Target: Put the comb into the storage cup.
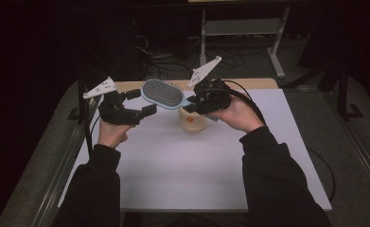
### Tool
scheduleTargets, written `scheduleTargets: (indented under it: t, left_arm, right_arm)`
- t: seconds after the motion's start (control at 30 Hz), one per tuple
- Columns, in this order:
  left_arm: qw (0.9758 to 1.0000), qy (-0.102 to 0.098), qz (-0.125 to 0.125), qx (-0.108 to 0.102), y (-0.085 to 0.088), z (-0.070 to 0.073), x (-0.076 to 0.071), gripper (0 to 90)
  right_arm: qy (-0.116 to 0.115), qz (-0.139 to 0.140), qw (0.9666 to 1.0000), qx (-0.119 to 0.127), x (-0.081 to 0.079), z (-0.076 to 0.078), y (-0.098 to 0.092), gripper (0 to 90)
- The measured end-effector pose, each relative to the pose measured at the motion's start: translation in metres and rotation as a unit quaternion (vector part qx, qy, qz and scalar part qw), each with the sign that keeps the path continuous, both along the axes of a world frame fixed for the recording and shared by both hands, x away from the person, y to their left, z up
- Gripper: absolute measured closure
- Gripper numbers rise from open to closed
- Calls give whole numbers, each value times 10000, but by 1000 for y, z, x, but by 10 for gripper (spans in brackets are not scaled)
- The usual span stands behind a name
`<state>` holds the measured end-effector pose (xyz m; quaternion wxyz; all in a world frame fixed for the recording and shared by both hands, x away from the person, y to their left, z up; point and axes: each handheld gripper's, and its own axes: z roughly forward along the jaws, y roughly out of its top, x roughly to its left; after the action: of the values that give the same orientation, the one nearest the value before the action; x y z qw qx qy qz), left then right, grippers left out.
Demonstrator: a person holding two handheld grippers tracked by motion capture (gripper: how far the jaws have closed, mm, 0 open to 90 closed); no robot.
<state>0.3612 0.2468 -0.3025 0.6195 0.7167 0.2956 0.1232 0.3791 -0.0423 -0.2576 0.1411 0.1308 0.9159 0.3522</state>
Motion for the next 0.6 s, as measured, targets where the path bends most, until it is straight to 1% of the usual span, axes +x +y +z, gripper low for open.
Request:
scheduleTargets:
  t: [0.17, 0.27, 0.3, 0.4, 0.53, 0.6]
  left_arm:
    - [9999, 111, 55, -81, -5, 1, 5, 0]
    - [9994, 213, 60, -267, -6, 1, 7, 0]
    - [9993, 227, 79, -292, -7, 1, 8, 0]
    - [9993, 266, 112, -226, -10, 0, 9, 0]
    - [9988, 415, 76, -257, -14, -2, 13, 0]
    - [9983, 510, 68, -289, -15, -4, 15, 0]
  right_arm:
    - [-34, 32, 10000, -2, 0, -2, 4, 684]
    - [-39, 36, 10000, 11, -1, -2, 5, 684]
    - [-54, 46, 10000, 5, -1, -2, 5, 684]
    - [-57, 48, 10000, -7, -1, -3, 6, 683]
    - [-72, 47, 10000, 45, -1, -3, 7, 684]
    - [-93, 51, 9999, 21, -1, -4, 8, 683]
